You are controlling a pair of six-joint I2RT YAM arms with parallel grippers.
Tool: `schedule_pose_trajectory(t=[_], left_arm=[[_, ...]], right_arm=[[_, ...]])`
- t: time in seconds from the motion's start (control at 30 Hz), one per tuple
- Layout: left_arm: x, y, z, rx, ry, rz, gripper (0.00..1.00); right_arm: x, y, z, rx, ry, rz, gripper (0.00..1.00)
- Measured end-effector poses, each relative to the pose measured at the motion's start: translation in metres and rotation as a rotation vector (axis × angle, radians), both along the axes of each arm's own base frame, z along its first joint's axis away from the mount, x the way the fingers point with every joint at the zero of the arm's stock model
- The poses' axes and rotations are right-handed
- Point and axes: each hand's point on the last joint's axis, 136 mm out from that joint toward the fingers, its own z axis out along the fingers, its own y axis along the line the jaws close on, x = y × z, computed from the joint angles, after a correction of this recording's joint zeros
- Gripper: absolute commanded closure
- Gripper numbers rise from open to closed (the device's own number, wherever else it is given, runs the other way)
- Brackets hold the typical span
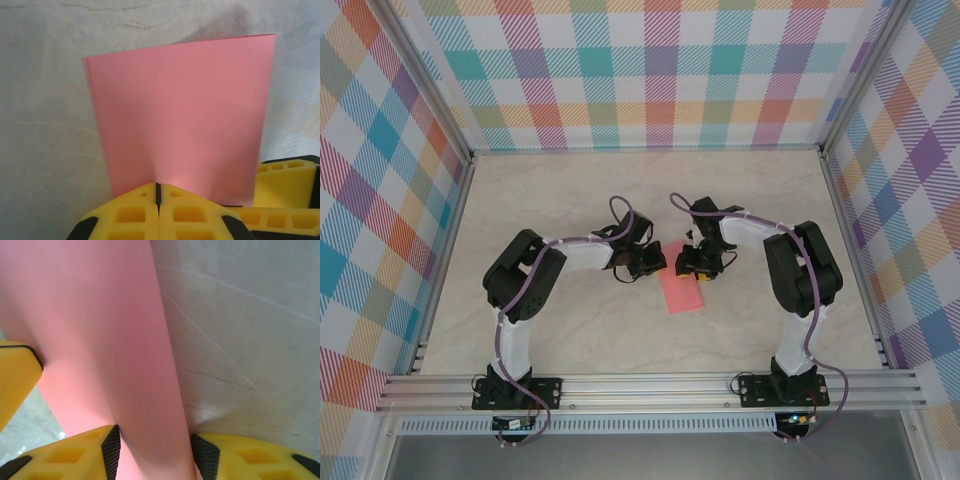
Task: Fold a paper plane with a square sheet of paper (pick it up from the middle)
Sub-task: Hold the square sheet of paper at the center of the table, then fold the square sheet of paper in half at the center of the table.
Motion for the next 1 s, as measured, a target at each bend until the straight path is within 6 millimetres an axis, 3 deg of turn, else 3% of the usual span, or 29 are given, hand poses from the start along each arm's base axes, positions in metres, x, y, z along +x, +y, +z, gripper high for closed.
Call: schedule_pose_trajectory(t=[0.37,0.6,0.73,0.83,0.9,1.0], left_arm=[[-0.004,0.003,-0.006,0.014,-0.021,-0.035,1.00],[-0.005,0.003,-0.008,0.006,-0.046,-0.053,1.00],[-0.005,0.003,-0.008,0.005,-0.049,-0.054,1.00],[-0.005,0.003,-0.009,0.003,-0.051,-0.054,1.00],[-0.005,0.003,-0.009,0.002,-0.053,-0.054,1.00],[-0.005,0.003,-0.009,0.002,-0.053,-0.054,1.00]], right_arm=[[0.000,0.002,0.005,0.009,-0.015,0.003,0.49],[0.003,0.006,0.026,0.019,-0.091,-0.021,0.36],[0.009,-0.001,0.057,0.017,-0.167,-0.068,0.35],[0.015,0.001,0.084,0.059,-0.230,-0.090,0.41],[0.018,0.008,0.093,0.103,-0.244,-0.095,0.52],[0.021,0.020,0.091,0.161,-0.218,-0.095,0.78]])
